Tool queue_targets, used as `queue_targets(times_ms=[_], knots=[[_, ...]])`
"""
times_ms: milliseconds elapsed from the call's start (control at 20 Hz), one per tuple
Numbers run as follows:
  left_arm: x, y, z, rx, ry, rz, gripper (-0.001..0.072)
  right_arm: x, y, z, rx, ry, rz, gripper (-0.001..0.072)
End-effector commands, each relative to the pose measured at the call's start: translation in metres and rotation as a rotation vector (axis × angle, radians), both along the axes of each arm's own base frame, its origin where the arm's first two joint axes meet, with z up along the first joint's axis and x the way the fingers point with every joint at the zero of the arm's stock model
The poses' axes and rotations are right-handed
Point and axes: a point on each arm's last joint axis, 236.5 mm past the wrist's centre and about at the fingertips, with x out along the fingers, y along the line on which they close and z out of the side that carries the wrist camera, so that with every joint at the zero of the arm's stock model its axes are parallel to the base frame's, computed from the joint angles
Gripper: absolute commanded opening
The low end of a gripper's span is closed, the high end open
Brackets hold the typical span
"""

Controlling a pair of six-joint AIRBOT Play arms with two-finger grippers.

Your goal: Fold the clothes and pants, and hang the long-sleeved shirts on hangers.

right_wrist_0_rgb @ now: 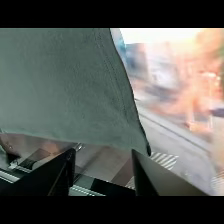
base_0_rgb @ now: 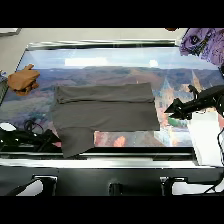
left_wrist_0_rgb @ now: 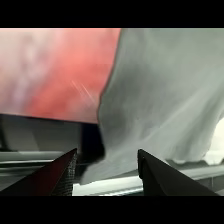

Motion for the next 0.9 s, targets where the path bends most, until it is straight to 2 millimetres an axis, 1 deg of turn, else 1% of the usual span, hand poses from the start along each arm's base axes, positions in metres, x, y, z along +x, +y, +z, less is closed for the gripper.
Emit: queue_targets(times_ms=[0,100,150,200,250,300,400,450,500,600,650,750,850], knots=[[-0.011,-0.019,-0.016,-0.004,0.005,-0.001,0.0438,-0.001,0.003,0.000,0.013,-0.001,-0.002,0.0417],[0.001,-0.027,-0.016,-0.011,-0.035,0.021,0.0438,-0.001,0.002,0.000,0.011,0.000,-0.001,0.0417],[0.006,-0.031,-0.016,-0.012,-0.048,0.026,0.0414,-0.002,0.002,0.000,0.011,-0.002,0.006,0.0417],[0.007,-0.035,-0.016,-0.016,-0.055,0.024,0.0276,-0.004,0.002,-0.002,0.008,0.001,0.012,0.0418],[0.007,-0.036,-0.016,-0.016,-0.055,0.018,0.0089,-0.008,0.002,-0.006,0.003,0.014,0.015,0.0419],[0.007,-0.036,-0.016,-0.017,-0.054,0.017,0.0024,-0.015,-0.001,-0.014,-0.013,0.039,0.022,0.0420],[0.007,-0.036,-0.016,-0.017,-0.054,0.016,0.0023,-0.031,0.001,-0.031,-0.016,0.092,0.024,0.0427],[0.007,-0.036,-0.016,-0.017,-0.054,0.016,0.0023,-0.037,0.003,-0.039,-0.009,0.109,0.014,0.0459],[0.006,-0.037,-0.016,-0.019,-0.053,0.015,0.0024,-0.039,0.006,-0.046,-0.003,0.116,-0.002,0.0485],[0.005,-0.037,-0.015,-0.022,-0.049,0.012,0.0023,-0.042,0.010,-0.058,0.005,0.119,-0.027,0.0485],[0.005,-0.037,-0.015,-0.023,-0.048,0.012,0.0023,-0.043,0.013,-0.061,0.018,0.111,-0.031,0.0485],[0.005,-0.037,-0.015,-0.023,-0.048,0.012,0.0023,-0.046,0.020,-0.066,0.026,0.114,-0.021,0.0485],[0.005,-0.037,-0.015,-0.022,-0.049,0.012,0.0023,-0.052,0.030,-0.076,0.014,0.122,-0.001,0.0485]])
